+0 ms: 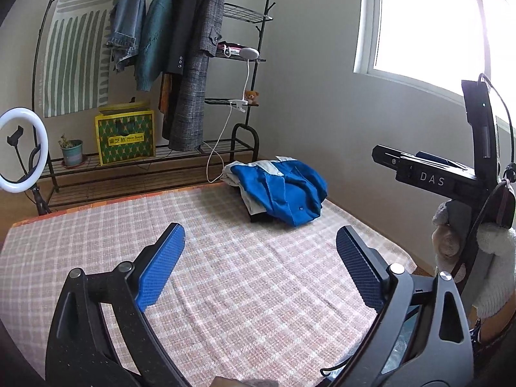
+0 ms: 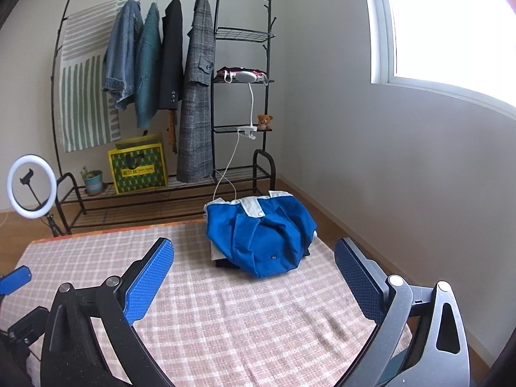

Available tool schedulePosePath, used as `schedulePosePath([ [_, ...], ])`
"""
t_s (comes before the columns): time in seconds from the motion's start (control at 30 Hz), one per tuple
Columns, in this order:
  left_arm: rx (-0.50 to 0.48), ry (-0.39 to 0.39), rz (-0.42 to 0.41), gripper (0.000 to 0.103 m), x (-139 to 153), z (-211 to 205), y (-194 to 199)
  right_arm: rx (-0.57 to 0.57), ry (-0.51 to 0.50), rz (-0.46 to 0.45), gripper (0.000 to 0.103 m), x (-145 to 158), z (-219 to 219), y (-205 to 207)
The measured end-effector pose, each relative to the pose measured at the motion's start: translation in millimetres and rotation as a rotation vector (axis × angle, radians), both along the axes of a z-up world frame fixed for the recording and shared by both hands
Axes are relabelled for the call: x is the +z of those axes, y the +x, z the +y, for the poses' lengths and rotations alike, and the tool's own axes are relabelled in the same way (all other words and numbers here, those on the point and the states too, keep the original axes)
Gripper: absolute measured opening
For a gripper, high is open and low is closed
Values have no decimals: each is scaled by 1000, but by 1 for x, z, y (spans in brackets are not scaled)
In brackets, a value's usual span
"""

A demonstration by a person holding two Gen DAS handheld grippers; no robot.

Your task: Fold large clothes

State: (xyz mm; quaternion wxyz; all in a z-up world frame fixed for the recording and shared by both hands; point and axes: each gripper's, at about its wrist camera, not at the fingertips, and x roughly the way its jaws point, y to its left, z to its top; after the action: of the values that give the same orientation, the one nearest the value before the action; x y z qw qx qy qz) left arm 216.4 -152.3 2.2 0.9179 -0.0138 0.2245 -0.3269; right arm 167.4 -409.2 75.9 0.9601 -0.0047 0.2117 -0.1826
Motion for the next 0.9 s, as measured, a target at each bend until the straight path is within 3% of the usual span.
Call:
schedulePosePath([
  [0.23,24,37,14,103,-14,-1,2,-22,76,-9,100,-18,-9,5],
  [0.43,32,36,104,103,-28,-2,11,-53,22,-23,100,-23,-6,2],
  [0.9,30,50,90,103,-27,-11,6,-78,46,14,100,-36,-22,6],
])
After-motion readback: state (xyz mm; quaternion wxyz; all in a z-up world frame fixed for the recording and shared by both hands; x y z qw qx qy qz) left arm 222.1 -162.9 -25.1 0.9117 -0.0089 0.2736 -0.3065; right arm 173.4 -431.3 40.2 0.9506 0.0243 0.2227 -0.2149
